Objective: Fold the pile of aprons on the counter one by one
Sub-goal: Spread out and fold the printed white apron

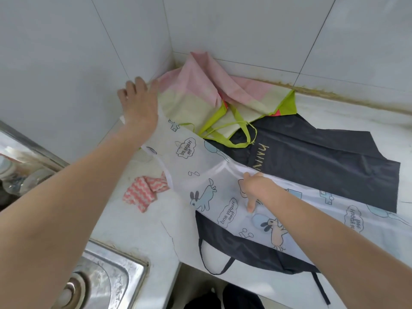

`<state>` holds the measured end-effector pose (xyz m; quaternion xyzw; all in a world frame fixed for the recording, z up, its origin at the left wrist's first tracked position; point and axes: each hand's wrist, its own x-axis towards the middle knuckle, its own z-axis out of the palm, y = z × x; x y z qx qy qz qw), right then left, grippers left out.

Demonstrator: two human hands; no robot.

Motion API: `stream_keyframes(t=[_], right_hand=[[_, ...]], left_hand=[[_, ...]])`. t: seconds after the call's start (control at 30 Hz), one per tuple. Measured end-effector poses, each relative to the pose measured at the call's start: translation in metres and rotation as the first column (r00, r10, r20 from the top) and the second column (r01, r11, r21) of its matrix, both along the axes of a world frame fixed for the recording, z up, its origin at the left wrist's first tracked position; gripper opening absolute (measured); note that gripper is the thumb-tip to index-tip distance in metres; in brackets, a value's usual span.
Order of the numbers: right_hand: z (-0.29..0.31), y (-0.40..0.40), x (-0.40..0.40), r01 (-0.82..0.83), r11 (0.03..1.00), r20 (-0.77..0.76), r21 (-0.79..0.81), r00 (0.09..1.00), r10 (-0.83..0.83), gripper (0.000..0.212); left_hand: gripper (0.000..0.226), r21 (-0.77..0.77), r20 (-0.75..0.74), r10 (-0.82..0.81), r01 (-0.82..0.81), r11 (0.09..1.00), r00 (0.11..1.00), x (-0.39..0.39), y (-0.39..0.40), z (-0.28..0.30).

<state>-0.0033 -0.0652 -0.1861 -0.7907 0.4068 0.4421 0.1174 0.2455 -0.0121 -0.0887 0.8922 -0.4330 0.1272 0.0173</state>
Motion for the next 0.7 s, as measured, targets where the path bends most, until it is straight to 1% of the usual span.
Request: stream_keyframes(t=[0.03, 0.07, 0.1, 0.13, 0.17, 0.2, 0.23, 0.27, 0.3, 0.37, 0.4, 0.47, 0.5, 0.53, 0.57, 0.6, 0.63, 0.67, 0.7], right_hand=[[0.000, 0.001, -0.001, -0.023, 1.000, 0.001, -0.002, 1.000, 0.023, 0.112], [0.000, 0.001, -0.002, -0.024, 1.000, 0.006, -0.005, 1.000, 0.024, 0.110], [0.001, 0.001, -0.003, -0.023, 1.000, 0.015, -0.006, 1.000, 0.023, 0.106], [0.004, 0.001, -0.004, -0.024, 1.000, 0.026, 0.000, 0.999, 0.024, 0.101], [0.007, 0.000, -0.006, -0.015, 1.000, 0.034, 0.008, 0.999, 0.015, 0.097], [0.008, -0.002, -0.007, -0.002, 1.000, 0.035, 0.022, 0.999, 0.001, 0.097], [0.009, -0.004, -0.008, 0.013, 0.999, 0.036, 0.032, 0.999, -0.014, 0.099], [0.010, -0.005, -0.009, 0.034, 0.999, 0.046, 0.034, 0.998, -0.035, 0.103], [0.009, -0.006, -0.010, 0.049, 0.998, 0.062, 0.036, 0.997, -0.051, 0.106], [0.008, -0.006, -0.013, 0.066, 0.997, 0.077, 0.047, 0.995, -0.070, 0.108], [0.010, -0.005, -0.015, 0.058, 0.997, 0.089, 0.043, 0.994, -0.062, 0.107], [0.013, -0.004, -0.018, -0.001, 1.000, 0.144, 0.003, 0.990, 0.001, 0.104], [0.015, -0.002, -0.017, -0.033, 0.999, 0.213, -0.022, 0.976, 0.037, 0.101], [0.014, 0.001, -0.016, -0.045, 0.999, 0.320, -0.027, 0.946, 0.052, 0.098], [0.013, 0.007, -0.015, -0.046, 0.999, 0.428, 0.000, 0.903, 0.042, 0.098], [0.011, 0.014, -0.013, -0.065, 0.997, 0.499, 0.045, 0.866, 0.034, 0.101], [0.007, 0.021, -0.011, -0.099, 0.991, 0.511, 0.087, 0.859, 0.041, 0.106], [0.003, 0.027, -0.010, -0.139, 0.984, 0.475, 0.110, 0.877, 0.071, 0.109], [-0.004, 0.031, -0.009, -0.169, 0.979, 0.425, 0.111, 0.899, 0.106, 0.111]], left_hand=[[0.065, 0.019, 0.050, -0.049, 0.048, 0.999, 0.998, -0.006, -0.002, -0.006], [0.065, 0.076, 0.020, -0.133, 0.131, 0.988, 0.991, -0.018, -0.002, -0.009], [0.064, 0.162, -0.083, -0.244, 0.255, 0.953, 0.966, -0.036, -0.003, -0.015], [0.067, 0.240, -0.265, -0.357, 0.420, 0.875, 0.895, -0.057, -0.002, -0.022], [0.072, 0.292, -0.450, -0.445, 0.598, 0.746, 0.774, -0.078, 0.004, -0.032], [0.071, 0.350, -0.568, -0.495, 0.737, 0.578, 0.658, -0.100, 0.015, -0.045], [0.069, 0.429, -0.599, -0.535, 0.803, 0.413, 0.595, -0.115, 0.030, -0.060], [0.066, 0.510, -0.588, -0.566, 0.808, 0.294, 0.578, -0.121, 0.044, -0.077], [0.064, 0.575, -0.550, -0.577, 0.775, 0.262, 0.603, -0.116, 0.053, -0.094], [0.065, 0.641, -0.482, -0.501, 0.679, 0.358, 0.719, -0.095, 0.062, -0.110], [0.068, 0.649, -0.461, -0.463, 0.644, 0.405, 0.757, -0.085, 0.063, -0.111], [0.075, 0.664, -0.415, -0.444, 0.598, 0.449, 0.794, -0.072, 0.063, -0.114], [0.078, 0.680, -0.375, -0.439, 0.564, 0.468, 0.816, -0.069, 0.066, -0.115], [0.081, 0.693, -0.327, -0.427, 0.522, 0.498, 0.843, -0.065, 0.070, -0.117], [0.081, 0.700, -0.269, -0.415, 0.472, 0.536, 0.869, -0.061, 0.074, -0.119], [0.080, 0.710, -0.205, -0.392, 0.412, 0.571, 0.897, -0.057, 0.078, -0.120], [0.078, 0.713, -0.140, -0.363, 0.348, 0.609, 0.921, -0.053, 0.080, -0.120], [0.074, 0.710, -0.089, -0.331, 0.293, 0.640, 0.940, -0.051, 0.080, -0.118], [0.068, 0.686, -0.063, -0.322, 0.276, 0.674, 0.945, -0.054, 0.079, -0.115]])
